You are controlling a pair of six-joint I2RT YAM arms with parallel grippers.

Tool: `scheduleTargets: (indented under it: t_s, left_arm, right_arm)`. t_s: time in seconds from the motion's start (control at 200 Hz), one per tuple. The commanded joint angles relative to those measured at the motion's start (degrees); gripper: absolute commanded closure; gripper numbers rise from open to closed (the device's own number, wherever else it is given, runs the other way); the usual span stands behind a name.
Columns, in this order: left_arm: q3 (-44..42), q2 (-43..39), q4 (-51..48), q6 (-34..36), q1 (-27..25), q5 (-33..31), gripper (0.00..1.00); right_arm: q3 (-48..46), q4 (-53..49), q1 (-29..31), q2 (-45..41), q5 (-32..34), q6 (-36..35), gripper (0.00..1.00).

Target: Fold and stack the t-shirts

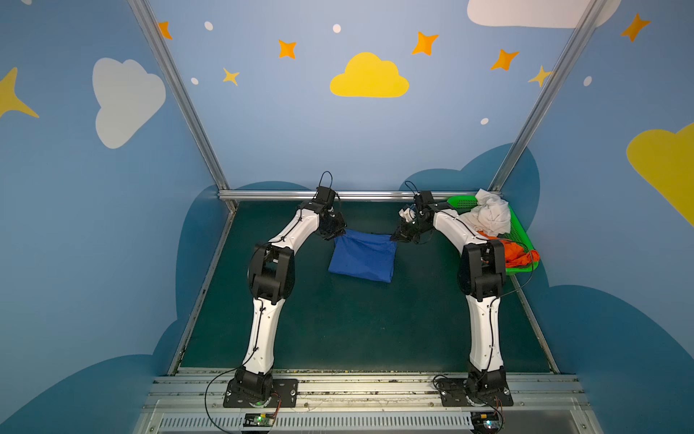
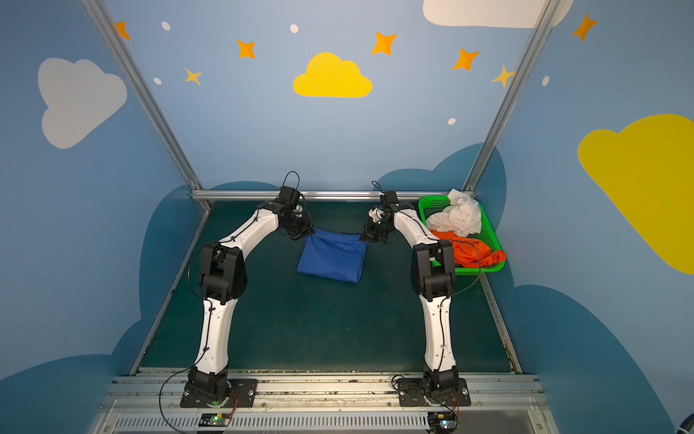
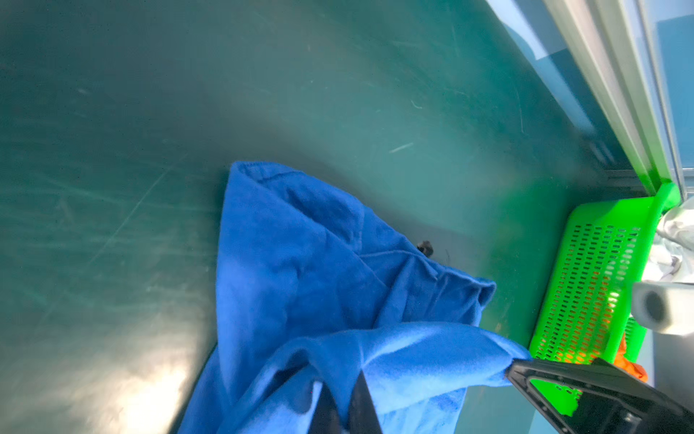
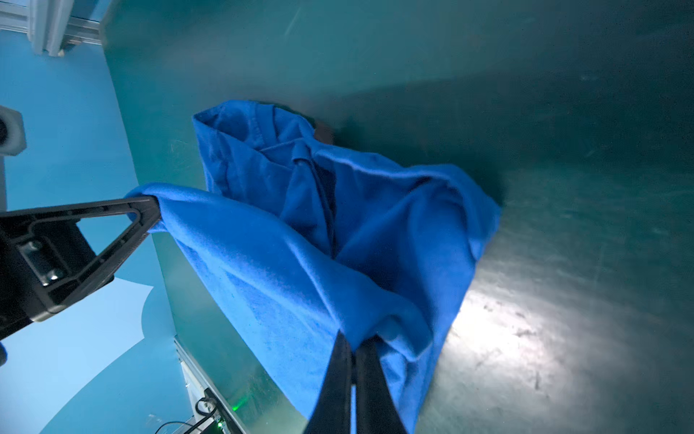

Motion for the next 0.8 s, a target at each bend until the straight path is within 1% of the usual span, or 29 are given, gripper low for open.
scheduleTargets:
  t_s: [0.0, 0.03, 0.125, 0.17, 0.28, 0.35, 0.401, 0.426, 0.481, 0.526, 0.591, 0.646, 0.686, 0.751, 0.796]
  left_arm:
    - [2.36, 1.69, 0.81, -0.29, 1.12, 2.04, 0.85]
    - [2.8, 2.05, 1.18, -0.47, 1.26, 2.12, 0.81]
    - [5.6, 3.33, 1.95, -1.02, 1.82, 1.98, 0.67]
    - [7.96, 4.13, 1.8, -1.34, 2.14, 2.08, 0.57]
    - [14.56, 5.34, -0.43, -0.96, 2.32, 1.09, 0.43]
    - [17.19, 5.0, -2.58, -0.24, 2.3, 0.19, 0.42]
    - [16.77, 3.84, -3.2, 0.39, 2.1, -0.18, 0.42]
    - [15.97, 3.01, -3.31, 0.76, 1.83, -0.48, 0.43]
    - [13.37, 1.11, -3.49, 1.54, 1.13, -1.19, 0.53]
    - [10.43, -0.53, -3.08, 1.91, 0.43, -1.55, 0.63]
    - [6.08, -2.29, -1.59, 2.35, -0.86, -0.38, 0.78]
    - [3.08, -2.98, -0.34, 2.35, -1.9, 1.54, 0.87]
    - [1.32, -3.08, 0.54, 2.4, -2.63, 3.16, 0.91]
    - [-1.24, -2.79, 1.77, 2.34, -3.52, 4.78, 0.95]
    - [-2.68, -2.42, 3.04, 2.11, -3.91, 5.33, 0.95]
  right_arm:
    - [3.93, -3.01, -1.23, 1.97, -1.41, -0.6, 0.84]
    - [4.55, -3.12, -1.51, 2.37, -1.58, -0.47, 0.77]
    - [5.77, -3.22, -2.19, 2.35, -1.7, -0.31, 0.64]
    - [6.05, -3.23, -2.58, 1.87, -1.38, -0.29, 0.63]
    - [5.94, -3.61, -3.34, -0.49, -0.23, -0.41, 0.59]
    - [4.54, -3.74, -3.45, -3.11, 0.99, -0.88, 0.59]
    - [1.97, -2.46, -3.17, -5.49, 0.93, -0.94, 0.59]
    - [0.46, -1.32, -2.98, -6.68, 0.52, -0.78, 0.61]
    - [-2.95, 1.43, -2.39, -8.95, -1.02, -0.1, 0.68]
    - [-5.08, 3.36, -1.73, -10.14, -2.49, 0.45, 0.8]
    - [-7.03, 5.18, -0.43, -10.6, -4.18, 1.0, 1.0]
    - [-7.77, 6.23, 0.61, -9.99, -5.32, 1.33, 1.0]
    - [-7.83, 6.79, 1.38, -9.14, -6.23, 1.62, 1.0]
    - [-7.22, 7.29, 2.39, -7.16, -7.53, 1.89, 1.0]
    - [-6.54, 7.6, 2.98, -5.7, -8.4, 2.18, 1.0]
